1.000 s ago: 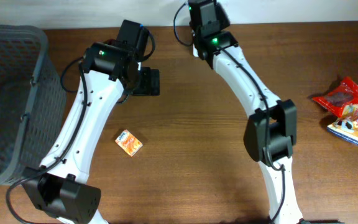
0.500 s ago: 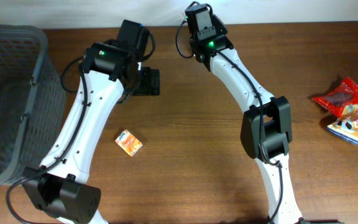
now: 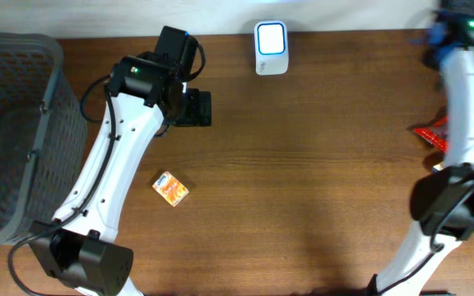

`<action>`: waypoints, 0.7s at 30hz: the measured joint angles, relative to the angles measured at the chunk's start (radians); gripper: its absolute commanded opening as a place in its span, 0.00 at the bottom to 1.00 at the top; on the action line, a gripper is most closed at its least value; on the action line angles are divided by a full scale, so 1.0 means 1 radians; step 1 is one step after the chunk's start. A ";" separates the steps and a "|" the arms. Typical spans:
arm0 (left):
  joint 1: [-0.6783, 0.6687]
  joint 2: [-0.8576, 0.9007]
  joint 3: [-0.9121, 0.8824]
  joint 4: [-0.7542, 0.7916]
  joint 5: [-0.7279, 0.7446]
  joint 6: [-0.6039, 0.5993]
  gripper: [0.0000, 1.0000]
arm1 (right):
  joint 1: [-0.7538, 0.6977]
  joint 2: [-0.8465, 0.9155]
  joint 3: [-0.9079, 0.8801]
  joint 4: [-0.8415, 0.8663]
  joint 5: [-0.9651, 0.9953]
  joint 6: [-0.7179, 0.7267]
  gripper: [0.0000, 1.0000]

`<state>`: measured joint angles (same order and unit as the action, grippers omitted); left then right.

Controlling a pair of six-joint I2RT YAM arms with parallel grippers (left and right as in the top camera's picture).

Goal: Scan the item barcode
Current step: 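Carry the green tissue pack right and drop it by the HACKS bag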

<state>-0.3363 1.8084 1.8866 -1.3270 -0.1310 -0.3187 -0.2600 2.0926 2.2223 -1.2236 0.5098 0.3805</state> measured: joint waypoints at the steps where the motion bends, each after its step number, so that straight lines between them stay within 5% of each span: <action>1: 0.000 0.000 0.000 0.002 0.000 0.000 0.99 | -0.066 0.011 0.000 -0.050 -0.064 0.028 0.04; 7: 0.000 0.000 0.000 0.004 0.000 0.000 0.99 | -0.338 0.061 -0.045 -0.127 -0.336 0.079 0.04; 9: 0.000 0.000 0.000 0.004 0.000 0.000 0.99 | -0.354 0.063 -0.082 -0.119 -0.363 0.079 0.14; 10: 0.000 0.000 0.000 0.004 0.000 0.000 0.99 | -0.354 0.064 -0.100 -0.108 -0.370 0.078 0.28; 11: 0.000 0.000 0.000 0.001 0.000 0.000 0.99 | -0.354 0.064 -0.129 -0.084 -0.378 0.082 0.79; 12: 0.000 0.000 0.000 -0.001 0.000 0.000 0.99 | -0.354 0.067 -0.167 -0.057 -0.383 0.083 0.95; 17: 0.000 0.000 0.000 -0.005 0.000 0.000 0.99 | -0.356 0.072 -0.208 -0.101 -0.389 0.030 0.99; 21: 0.000 0.000 0.000 -0.004 0.000 0.000 1.00 | -0.357 0.044 -0.028 -0.226 -0.412 0.022 0.99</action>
<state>-0.3367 1.8084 1.8866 -1.3308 -0.1310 -0.3187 -0.6167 2.1368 2.1941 -1.4494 0.0978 0.4026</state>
